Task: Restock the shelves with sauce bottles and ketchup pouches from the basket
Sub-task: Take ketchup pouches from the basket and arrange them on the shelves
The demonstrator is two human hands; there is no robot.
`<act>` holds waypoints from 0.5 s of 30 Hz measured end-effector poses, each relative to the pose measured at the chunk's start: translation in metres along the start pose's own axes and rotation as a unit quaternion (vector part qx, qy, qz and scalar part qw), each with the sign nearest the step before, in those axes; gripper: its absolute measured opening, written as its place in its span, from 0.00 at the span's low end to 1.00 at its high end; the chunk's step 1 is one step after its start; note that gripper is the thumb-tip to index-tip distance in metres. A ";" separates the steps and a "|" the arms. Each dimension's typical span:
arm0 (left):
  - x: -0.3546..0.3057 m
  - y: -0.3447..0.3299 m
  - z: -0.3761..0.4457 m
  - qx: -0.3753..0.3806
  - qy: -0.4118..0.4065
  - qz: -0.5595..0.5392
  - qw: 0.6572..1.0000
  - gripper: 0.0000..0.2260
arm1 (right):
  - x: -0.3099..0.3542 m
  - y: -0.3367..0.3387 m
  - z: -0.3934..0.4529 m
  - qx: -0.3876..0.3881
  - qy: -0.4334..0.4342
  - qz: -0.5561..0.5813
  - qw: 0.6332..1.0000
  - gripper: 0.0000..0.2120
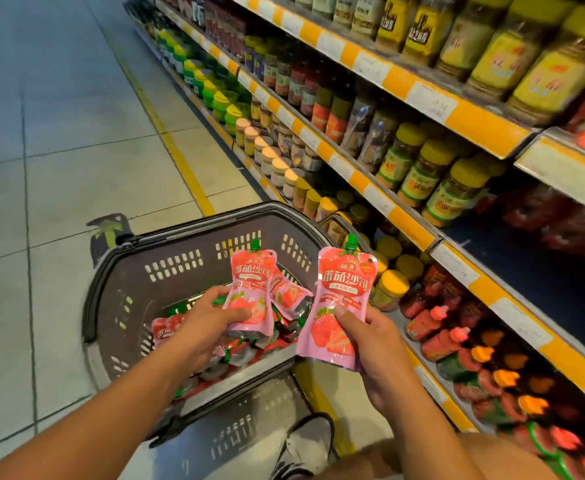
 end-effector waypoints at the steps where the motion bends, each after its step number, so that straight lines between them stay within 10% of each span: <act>1: -0.010 -0.005 -0.010 0.017 -0.017 -0.004 1.000 0.21 | 0.003 0.001 -0.005 -0.007 0.006 0.009 1.000 0.09; 15: -0.089 -0.136 -0.140 0.217 -0.159 -0.013 0.963 0.45 | 0.062 0.109 -0.120 -0.138 0.135 0.084 0.978 0.13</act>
Point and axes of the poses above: each hand's wrist, its own z-axis towards the middle knuckle, its own y-axis out of the back of the hand, x = y × z, the point moved 4 cm from there along z, towards the middle knuckle, and after that the axes turned 8 degrees about z, right-handed, at the moved point
